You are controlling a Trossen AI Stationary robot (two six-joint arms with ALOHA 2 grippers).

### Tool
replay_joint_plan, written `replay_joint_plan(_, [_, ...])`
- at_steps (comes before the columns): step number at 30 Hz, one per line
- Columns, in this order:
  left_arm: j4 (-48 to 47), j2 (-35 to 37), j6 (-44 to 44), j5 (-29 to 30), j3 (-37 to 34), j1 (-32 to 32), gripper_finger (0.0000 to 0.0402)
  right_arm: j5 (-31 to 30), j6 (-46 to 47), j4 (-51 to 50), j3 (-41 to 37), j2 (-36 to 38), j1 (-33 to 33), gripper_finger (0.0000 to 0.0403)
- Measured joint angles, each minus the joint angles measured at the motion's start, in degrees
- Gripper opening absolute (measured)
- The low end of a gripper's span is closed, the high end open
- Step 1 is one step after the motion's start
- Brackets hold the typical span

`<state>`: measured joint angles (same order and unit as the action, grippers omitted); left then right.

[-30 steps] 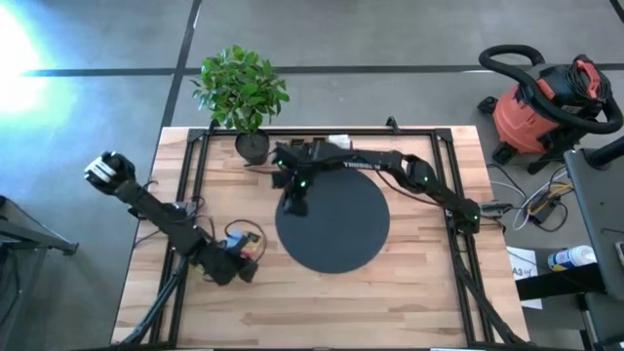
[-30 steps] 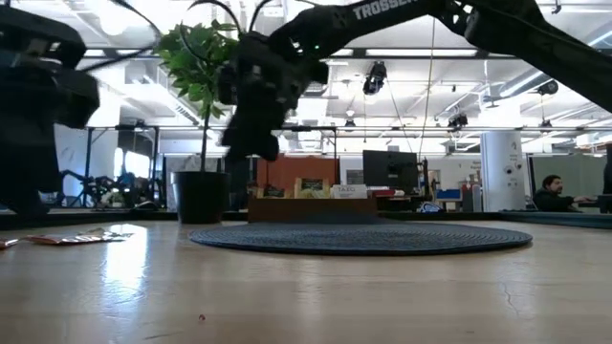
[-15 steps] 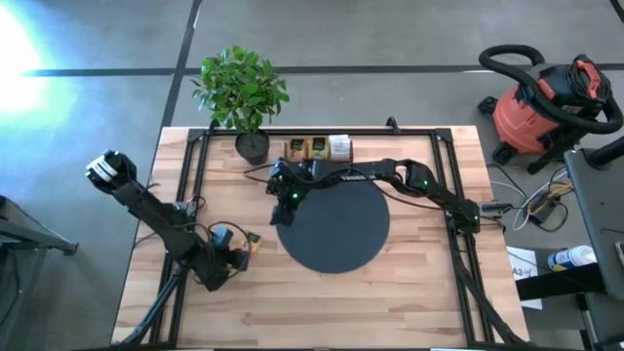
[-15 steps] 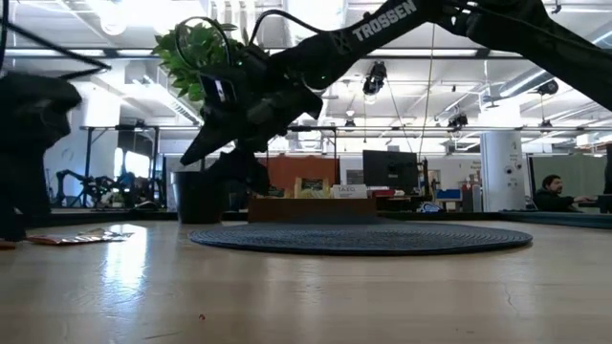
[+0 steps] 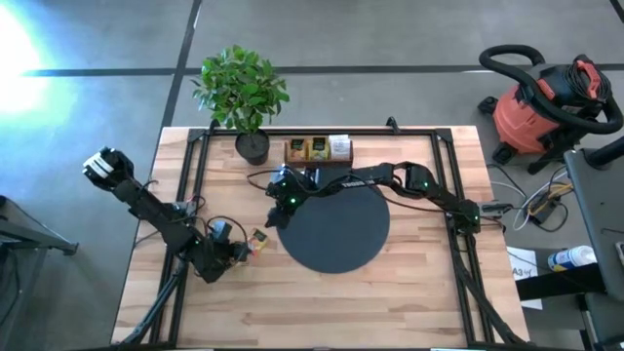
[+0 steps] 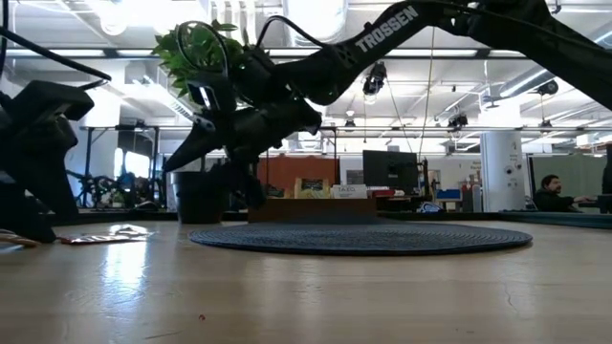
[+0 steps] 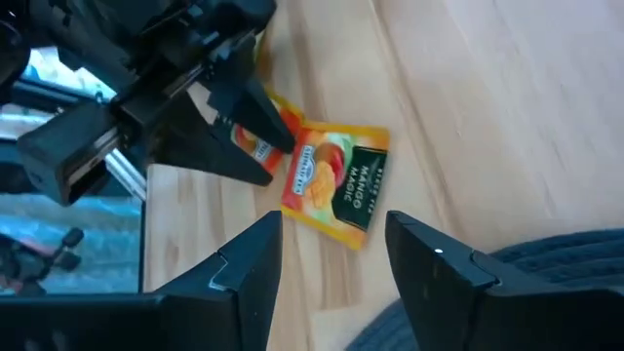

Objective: Pick & Place Tea
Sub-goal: Put the top orange tea bag into the left slot of the wooden organizer

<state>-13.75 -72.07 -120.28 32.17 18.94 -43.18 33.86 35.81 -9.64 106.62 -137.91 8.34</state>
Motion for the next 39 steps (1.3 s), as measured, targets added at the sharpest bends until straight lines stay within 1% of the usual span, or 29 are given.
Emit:
replay_joint_plan(2, [0.3, 0.0, 0.3, -0.1, -0.3, 0.8, 0.0137, -0.6, 1.6, 1.5, -0.9, 0.0, -0.1, 0.0176])
replay_joint_plan(7, [1.7, -0.1, 3.1, -0.1, -0.3, 3.6, 0.0137, -1.1, 4.7, 1.0, -2.2, 0.0, -0.7, 0.0176])
replay_joint_plan(13, [6.3, -0.1, 8.0, 0.6, -0.4, 7.8, 0.0137, -1.6, 5.4, -1.8, -2.3, 0.0, -1.6, 0.0176])
replay_joint_plan(16, [9.7, -0.5, 11.8, 1.3, -0.4, 10.0, 0.0137, -1.9, 5.4, -4.4, -2.7, 0.0, -1.9, 0.0176])
replay_joint_plan(18, [10.4, -1.0, 12.9, 1.1, -0.3, 10.9, 0.0137, -2.9, 5.5, -6.1, -3.1, 0.0, -2.1, 0.0176])
replay_joint_plan(23, [10.9, -2.6, 13.3, -0.1, -0.3, 11.3, 0.0137, -3.9, 7.5, -5.7, -5.2, 0.2, -2.1, 0.0175])
replay_joint_plan(26, [12.3, -3.4, 13.9, -1.3, -0.4, 11.3, 0.0137, -4.6, 7.5, -7.3, -6.1, 0.5, -2.0, 0.0176])
replay_joint_plan(30, [12.7, -3.1, 14.5, -1.2, 1.4, 11.2, 0.0137, -4.4, 6.7, -11.8, -6.2, 0.6, -1.7, 0.0175])
replay_joint_plan(34, [13.2, -3.1, 18.1, -2.8, 4.3, 11.3, 0.0137, -4.6, 5.8, -12.7, -6.3, 1.4, -1.7, 0.0175])
replay_joint_plan(37, [13.1, -3.2, 20.3, -2.6, 6.3, 11.4, 0.0137, -6.1, 5.3, -13.8, -6.2, 3.0, -1.7, 0.0175])
replay_joint_plan(39, [12.6, -3.2, 21.8, -2.4, 7.3, 11.4, 0.0137, -9.3, 3.5, -14.1, -5.9, 4.0, -1.8, 0.0176])
